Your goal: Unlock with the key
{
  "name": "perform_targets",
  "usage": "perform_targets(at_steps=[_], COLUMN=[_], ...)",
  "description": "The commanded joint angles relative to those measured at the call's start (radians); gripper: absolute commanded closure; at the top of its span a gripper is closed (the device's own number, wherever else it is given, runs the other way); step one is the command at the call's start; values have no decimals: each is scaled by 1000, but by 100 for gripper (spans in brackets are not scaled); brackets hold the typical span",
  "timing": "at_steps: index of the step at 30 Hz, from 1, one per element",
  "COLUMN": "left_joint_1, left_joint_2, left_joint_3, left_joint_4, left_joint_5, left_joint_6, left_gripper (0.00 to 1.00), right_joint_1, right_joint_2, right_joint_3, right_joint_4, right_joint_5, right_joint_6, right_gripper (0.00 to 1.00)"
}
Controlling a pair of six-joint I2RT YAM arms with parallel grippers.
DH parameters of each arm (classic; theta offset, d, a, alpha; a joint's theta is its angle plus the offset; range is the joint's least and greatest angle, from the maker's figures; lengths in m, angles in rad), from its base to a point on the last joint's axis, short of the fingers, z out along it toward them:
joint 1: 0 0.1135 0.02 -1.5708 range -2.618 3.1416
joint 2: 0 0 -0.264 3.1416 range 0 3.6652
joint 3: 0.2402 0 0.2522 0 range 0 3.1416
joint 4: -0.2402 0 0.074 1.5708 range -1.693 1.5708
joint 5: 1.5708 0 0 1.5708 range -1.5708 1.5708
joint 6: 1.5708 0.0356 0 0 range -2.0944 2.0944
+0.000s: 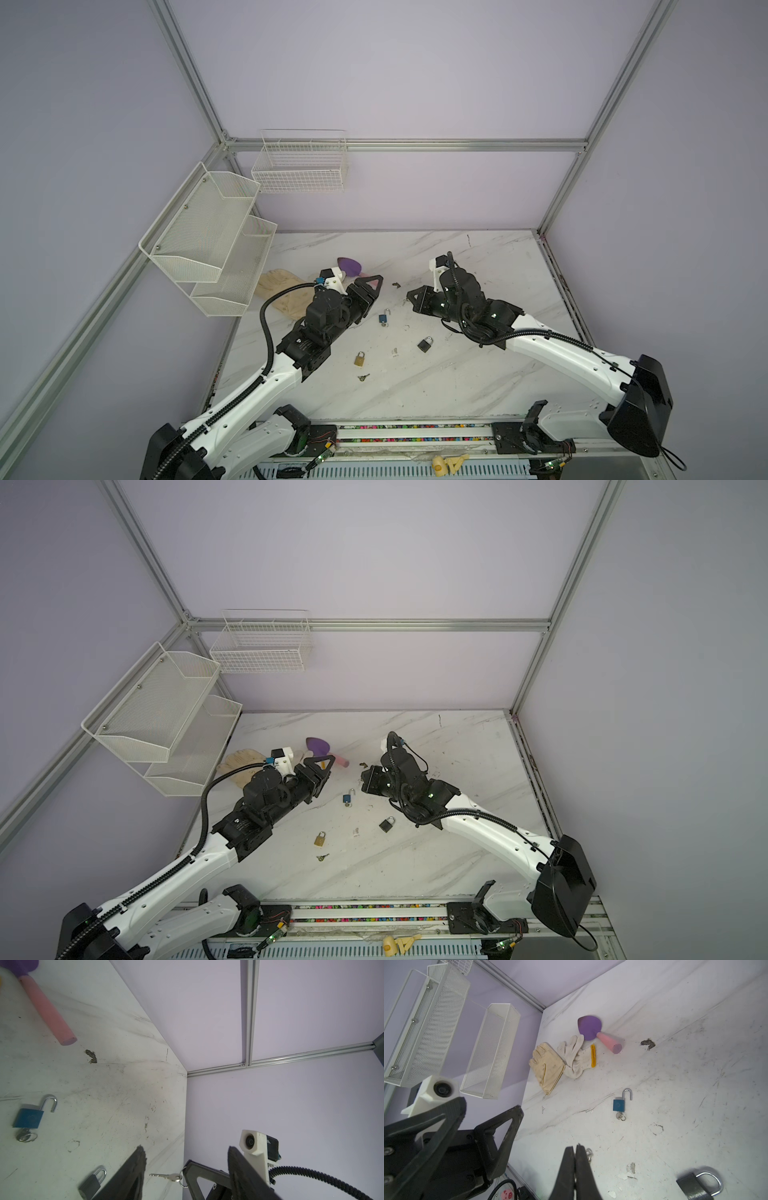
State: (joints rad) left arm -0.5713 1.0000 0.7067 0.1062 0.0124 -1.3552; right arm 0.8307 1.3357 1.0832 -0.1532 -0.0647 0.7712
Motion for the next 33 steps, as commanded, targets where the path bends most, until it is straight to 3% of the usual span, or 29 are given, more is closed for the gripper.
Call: perform_targets(at_steps=[1, 4, 12, 14, 19, 26, 33], left_joint_1=[6, 6, 5, 6, 6, 6, 6], left_joint_2=[41, 76, 79, 65, 66, 47, -14], left_joint_3=[-12, -24, -34, -67, -165, -208, -236], left_joint_4=[114, 201, 170, 146, 294, 329, 282], left_joint_5=[63, 95, 56, 48, 47, -33, -150], left_joint_6=[-85, -145, -112, -222, -449, -578, -642], left_gripper=[37, 37, 37, 37, 37, 36, 38], right_joint_1=[-11, -26, -31, -31, -31, -28, 14], right_joint_2=[5, 15, 33, 53, 63, 150, 196], right_joint_3=[46, 50, 94, 84, 17, 5, -9], right_joint_4=[12, 31, 60, 89, 263, 447, 545], right_joint_5=[-7, -14, -10, -14, -53, -155, -169], right_joint_6=[-69, -105, -169, -215, -280, -276, -264], right_gripper=[100, 100, 100, 100, 100, 100, 100])
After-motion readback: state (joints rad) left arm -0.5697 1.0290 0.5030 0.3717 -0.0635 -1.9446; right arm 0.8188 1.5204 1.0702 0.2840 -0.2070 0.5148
